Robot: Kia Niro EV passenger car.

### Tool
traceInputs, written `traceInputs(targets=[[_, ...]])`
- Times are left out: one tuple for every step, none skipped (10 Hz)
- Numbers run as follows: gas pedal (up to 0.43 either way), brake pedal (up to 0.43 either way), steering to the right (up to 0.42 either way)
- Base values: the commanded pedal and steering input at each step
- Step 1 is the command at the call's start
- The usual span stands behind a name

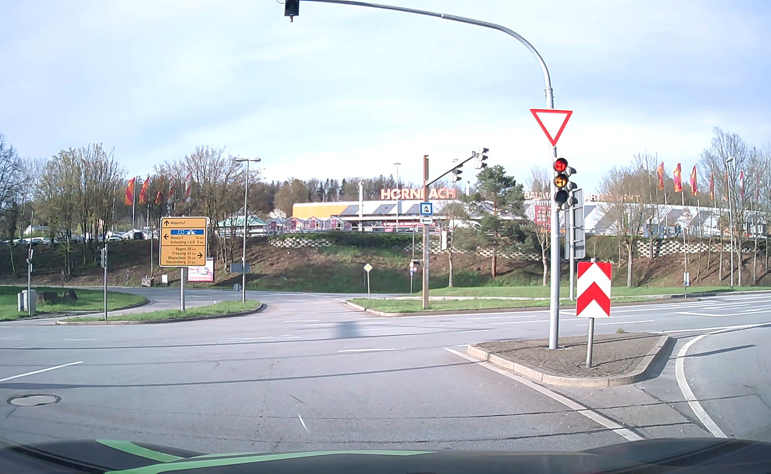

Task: Follow the waypoints while adhering to traffic rules and regulations

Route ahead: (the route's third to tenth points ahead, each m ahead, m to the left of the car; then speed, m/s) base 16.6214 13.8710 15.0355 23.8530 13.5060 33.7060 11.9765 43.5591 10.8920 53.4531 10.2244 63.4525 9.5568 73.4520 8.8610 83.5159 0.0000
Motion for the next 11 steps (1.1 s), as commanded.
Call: traceInputs(targets=[[0.000,0.390,-0.002],[0.000,0.384,-0.002],[0.000,0.384,-0.002],[0.000,0.390,-0.002],[0.000,0.384,-0.002],[0.000,0.390,-0.002],[0.000,0.390,-0.002],[0.000,0.384,-0.002],[0.000,0.390,-0.002],[0.000,0.384,-0.002],[0.000,0.384,-0.002]])
